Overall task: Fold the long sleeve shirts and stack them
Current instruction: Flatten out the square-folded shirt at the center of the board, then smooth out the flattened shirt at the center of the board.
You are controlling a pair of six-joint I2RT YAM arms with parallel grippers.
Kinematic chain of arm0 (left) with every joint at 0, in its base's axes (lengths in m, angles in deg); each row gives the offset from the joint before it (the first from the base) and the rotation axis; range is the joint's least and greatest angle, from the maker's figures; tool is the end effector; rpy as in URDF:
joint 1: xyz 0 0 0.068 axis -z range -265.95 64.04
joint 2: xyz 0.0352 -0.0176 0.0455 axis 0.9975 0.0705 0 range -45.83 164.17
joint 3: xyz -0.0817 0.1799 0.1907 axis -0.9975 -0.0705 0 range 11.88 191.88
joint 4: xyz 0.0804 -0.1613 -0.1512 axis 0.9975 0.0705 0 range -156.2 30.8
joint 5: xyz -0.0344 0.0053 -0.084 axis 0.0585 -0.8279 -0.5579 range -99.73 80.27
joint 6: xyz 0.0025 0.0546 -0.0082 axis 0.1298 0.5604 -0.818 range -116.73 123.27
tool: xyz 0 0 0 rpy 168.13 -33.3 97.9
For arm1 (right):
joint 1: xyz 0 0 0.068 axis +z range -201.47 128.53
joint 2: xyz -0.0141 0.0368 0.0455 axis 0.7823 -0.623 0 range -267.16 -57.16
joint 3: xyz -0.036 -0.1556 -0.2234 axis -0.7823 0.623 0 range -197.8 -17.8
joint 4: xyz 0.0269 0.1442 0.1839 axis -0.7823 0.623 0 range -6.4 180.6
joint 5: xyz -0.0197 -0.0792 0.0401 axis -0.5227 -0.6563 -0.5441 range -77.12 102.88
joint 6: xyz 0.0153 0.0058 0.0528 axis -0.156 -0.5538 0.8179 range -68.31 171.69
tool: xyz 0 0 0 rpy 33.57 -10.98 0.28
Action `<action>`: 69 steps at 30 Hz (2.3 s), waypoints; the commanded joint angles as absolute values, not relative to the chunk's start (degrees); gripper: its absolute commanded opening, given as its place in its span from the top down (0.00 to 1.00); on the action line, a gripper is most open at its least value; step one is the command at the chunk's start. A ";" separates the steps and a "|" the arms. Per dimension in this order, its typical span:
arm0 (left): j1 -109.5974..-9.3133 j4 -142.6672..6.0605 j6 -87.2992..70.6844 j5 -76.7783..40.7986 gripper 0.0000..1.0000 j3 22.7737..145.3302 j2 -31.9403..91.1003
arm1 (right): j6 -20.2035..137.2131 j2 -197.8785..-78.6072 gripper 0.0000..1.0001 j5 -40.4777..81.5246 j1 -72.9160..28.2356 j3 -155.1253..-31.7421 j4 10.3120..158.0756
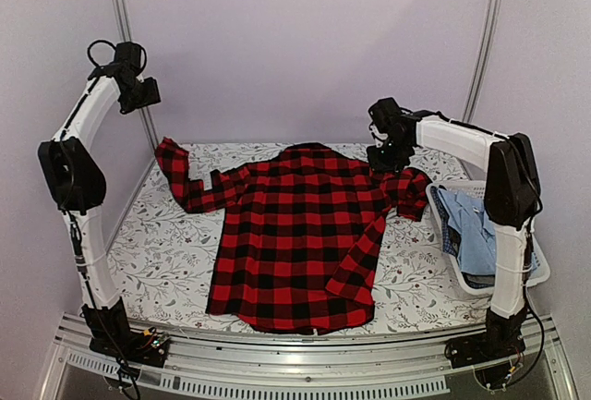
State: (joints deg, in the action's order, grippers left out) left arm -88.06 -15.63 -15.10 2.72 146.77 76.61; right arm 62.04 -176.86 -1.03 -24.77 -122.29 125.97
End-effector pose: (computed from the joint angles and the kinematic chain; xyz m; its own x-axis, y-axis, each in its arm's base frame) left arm 0.4480 0.0245 0.3748 -0.5208 -0.3271 -0.7885 -0.3893 0.9130 -0.1216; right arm 0.3934 0.1878 0.2522 -0.7995 -0.2069 -0.5639 -0.1803 0.9782 -0.1033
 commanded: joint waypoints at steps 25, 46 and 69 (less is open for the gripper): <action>-59.75 -47.59 -31.41 -19.66 0.29 87.65 65.06 | 83.73 -159.58 0.30 2.03 11.41 -88.80 123.06; -68.68 -50.64 -31.84 -16.15 0.30 72.69 63.78 | 90.90 -166.00 0.39 -3.56 15.03 -89.25 125.59; -70.55 -49.07 -30.43 -16.07 0.30 74.74 62.45 | 89.37 -174.82 0.56 -2.95 18.41 -102.11 126.60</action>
State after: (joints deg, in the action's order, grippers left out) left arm -69.86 -53.29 -30.86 -17.83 74.73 62.81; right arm 89.82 -171.57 -3.06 17.52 -101.22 125.92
